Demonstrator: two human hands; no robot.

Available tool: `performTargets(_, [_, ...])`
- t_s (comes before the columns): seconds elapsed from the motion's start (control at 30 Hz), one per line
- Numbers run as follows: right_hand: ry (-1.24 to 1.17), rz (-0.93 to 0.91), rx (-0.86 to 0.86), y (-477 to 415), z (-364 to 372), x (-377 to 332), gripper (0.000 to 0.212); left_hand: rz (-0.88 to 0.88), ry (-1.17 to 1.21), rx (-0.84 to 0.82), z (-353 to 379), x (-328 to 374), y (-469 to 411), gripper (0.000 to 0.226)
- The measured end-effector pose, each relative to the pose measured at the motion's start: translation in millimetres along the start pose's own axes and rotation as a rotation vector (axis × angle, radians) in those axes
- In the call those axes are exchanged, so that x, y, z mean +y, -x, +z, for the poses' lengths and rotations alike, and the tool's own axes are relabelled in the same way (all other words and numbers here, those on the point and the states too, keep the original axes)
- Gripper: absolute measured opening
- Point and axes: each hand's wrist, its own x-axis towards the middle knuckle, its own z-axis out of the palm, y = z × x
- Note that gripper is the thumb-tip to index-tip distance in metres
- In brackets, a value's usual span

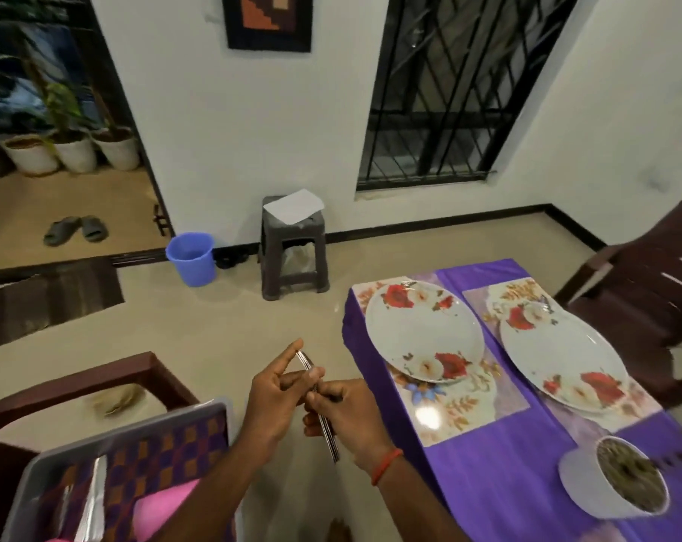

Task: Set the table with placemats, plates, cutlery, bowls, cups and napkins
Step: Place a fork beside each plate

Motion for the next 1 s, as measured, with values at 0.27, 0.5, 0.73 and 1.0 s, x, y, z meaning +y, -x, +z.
performTargets(0.27, [0.102,-0.03,0.094,-31.0,-43.6,7.8,0.019,-0.159,0.003,-0.119,46.1,1.4,-33.3,0.022])
performTargets(0.5, [0.42,-0.089,0.015,-67.4,-87.5,1.1,0.021,-0.281,0.082,-0.15,74.6,5.7,-72.0,0.024])
performTargets(0.73, [0.694,-0.081,0.054,-93.4,-114.1,-4.1,0.028,-0.349,0.098,-0.125,94.6,9.1,-97.5,0.021])
performTargets(1.0, [0.551,-0.068,0.318,-119.1,-131.1,-2.7,0.019,-0.35,0.017,-0.149,96.1,12.3,-119.9,0.021])
